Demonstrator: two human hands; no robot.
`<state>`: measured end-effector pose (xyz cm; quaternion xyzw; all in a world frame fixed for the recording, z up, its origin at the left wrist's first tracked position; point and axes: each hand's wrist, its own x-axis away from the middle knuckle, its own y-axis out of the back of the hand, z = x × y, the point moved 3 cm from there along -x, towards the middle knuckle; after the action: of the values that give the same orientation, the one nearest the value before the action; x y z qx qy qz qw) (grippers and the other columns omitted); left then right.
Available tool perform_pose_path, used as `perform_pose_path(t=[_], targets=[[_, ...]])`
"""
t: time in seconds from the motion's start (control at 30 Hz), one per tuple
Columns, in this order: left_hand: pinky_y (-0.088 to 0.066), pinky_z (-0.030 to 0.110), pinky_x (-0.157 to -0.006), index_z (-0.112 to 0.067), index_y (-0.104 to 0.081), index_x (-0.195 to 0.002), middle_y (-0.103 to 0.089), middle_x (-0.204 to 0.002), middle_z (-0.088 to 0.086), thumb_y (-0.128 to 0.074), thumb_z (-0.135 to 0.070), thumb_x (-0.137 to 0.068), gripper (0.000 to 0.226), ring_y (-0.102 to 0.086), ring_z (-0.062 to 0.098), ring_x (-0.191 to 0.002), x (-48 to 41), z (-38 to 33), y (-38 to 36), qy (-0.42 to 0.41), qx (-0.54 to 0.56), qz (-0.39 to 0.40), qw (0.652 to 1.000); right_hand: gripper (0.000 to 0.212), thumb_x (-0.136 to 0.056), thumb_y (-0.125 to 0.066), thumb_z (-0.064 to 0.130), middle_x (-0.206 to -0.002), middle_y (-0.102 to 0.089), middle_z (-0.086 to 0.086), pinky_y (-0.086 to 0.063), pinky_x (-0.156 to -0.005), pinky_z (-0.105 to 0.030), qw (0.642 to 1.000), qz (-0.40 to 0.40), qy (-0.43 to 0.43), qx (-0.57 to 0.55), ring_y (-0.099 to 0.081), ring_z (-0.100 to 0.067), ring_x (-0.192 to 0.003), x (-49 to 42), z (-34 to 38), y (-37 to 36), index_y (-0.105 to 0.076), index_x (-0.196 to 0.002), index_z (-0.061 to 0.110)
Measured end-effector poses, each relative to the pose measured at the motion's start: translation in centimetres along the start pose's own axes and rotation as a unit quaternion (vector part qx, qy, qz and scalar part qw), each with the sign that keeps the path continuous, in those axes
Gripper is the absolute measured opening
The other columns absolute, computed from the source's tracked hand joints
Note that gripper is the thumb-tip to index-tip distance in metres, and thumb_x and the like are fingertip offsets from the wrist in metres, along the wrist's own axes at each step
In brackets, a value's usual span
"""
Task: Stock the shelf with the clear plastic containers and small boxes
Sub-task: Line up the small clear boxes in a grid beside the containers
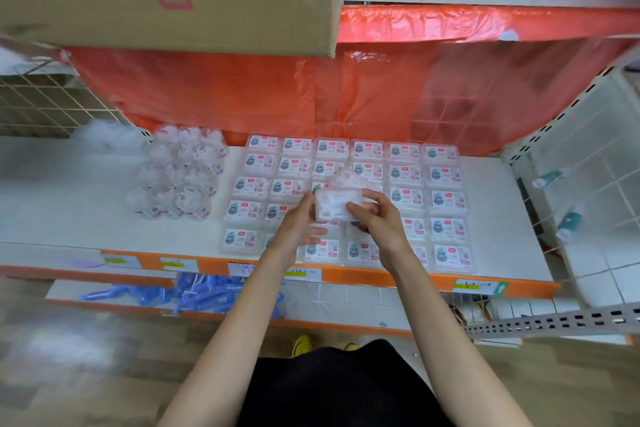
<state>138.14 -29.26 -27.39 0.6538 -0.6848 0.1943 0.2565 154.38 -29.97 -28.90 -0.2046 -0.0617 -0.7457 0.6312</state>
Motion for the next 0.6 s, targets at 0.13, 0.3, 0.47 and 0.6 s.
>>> perform_pose_path(t=[0.13,0.3,0.47,0.6], targets=[[-0.050,0.031,-0.072,-0.027,-0.060,-0.105,-0.070,-0.104,0.004,-0.025,-0.062,-0.099,0.050,-0.069,0.024,-0.095,0.0,0.4,0.3,0.004,0.007,0.010,1.000,0.034,-0.084,-0.071,-0.002,-0.085,-0.071,-0.005,-0.054,-0.068,-0.020,0.998,0.030,0.049,-0.001,-0.070,-0.011,-0.078,0.5,0.1,0.0,-0.062,-0.115,0.010],[-0.050,0.027,-0.059,-0.017,-0.063,-0.101,-0.072,-0.100,0.009,-0.041,-0.062,-0.095,0.051,-0.071,0.022,-0.078,-0.4,-0.2,0.6,0.039,0.085,0.017,0.995,0.036,-0.079,-0.071,-0.012,-0.103,-0.071,-0.005,-0.053,-0.082,-0.022,0.991,0.073,0.112,0.020,-0.068,-0.010,-0.097,0.6,0.1,0.2,-0.065,-0.108,0.008],[-0.056,0.025,-0.067,-0.010,-0.060,-0.123,-0.065,-0.115,0.014,-0.063,-0.025,-0.094,0.033,-0.071,0.018,-0.082,-0.9,-1.1,1.1,-0.003,0.188,0.036,0.981,0.036,-0.082,-0.066,-0.015,-0.126,-0.065,-0.001,-0.054,-0.091,-0.031,0.987,0.093,0.126,0.033,-0.061,-0.012,-0.120,0.3,0.2,0.7,-0.068,-0.110,0.008],[-0.056,0.028,-0.086,-0.011,-0.058,-0.130,-0.070,-0.104,0.002,-0.057,0.001,-0.093,0.039,-0.068,0.016,-0.097,-0.8,-1.0,1.5,-0.057,0.200,0.073,0.975,0.039,-0.086,-0.056,-0.013,-0.121,-0.069,-0.001,-0.053,-0.086,-0.045,0.991,0.080,0.103,0.023,-0.064,-0.024,-0.098,-0.3,0.0,1.1,-0.071,-0.107,0.016]])
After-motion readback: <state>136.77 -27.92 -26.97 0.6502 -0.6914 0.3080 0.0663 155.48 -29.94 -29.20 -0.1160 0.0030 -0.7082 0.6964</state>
